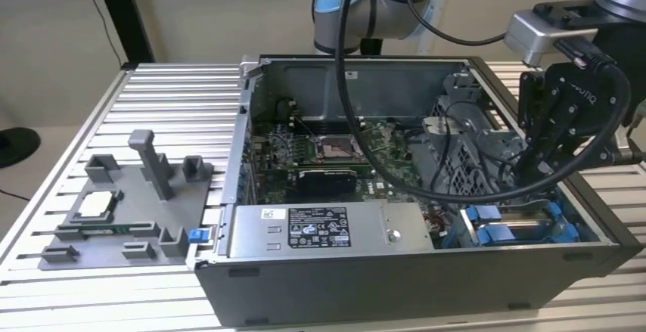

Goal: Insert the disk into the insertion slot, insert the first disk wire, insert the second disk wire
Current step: 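Insert the first disk wire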

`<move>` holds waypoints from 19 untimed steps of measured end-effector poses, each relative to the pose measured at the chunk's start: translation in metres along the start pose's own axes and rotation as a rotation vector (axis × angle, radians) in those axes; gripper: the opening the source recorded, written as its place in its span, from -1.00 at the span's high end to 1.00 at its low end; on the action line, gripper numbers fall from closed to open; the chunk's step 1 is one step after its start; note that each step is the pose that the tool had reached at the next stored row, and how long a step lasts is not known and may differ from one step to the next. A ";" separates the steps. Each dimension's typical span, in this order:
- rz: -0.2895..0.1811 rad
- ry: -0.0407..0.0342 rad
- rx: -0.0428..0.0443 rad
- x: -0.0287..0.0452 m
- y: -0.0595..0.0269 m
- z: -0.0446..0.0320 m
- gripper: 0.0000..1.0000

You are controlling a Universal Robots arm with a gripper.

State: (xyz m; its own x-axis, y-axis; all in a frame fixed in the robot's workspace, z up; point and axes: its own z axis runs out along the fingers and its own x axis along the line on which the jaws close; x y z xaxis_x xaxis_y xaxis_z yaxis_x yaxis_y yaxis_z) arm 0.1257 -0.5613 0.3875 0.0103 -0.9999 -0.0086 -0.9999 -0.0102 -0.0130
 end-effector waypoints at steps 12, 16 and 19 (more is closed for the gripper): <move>0.006 -0.0280 -0.0036 0.0003 -0.0187 0.0039 1.00; 0.018 -0.0276 -0.0034 0.0004 -0.0237 0.0060 1.00; 0.047 -0.0275 -0.0032 0.0005 -0.0237 0.0088 1.00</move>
State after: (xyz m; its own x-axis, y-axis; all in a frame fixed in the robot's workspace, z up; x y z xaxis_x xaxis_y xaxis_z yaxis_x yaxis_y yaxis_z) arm 0.1495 -0.5614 0.3790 -0.0360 -0.9987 -0.0366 -0.9993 0.0363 -0.0088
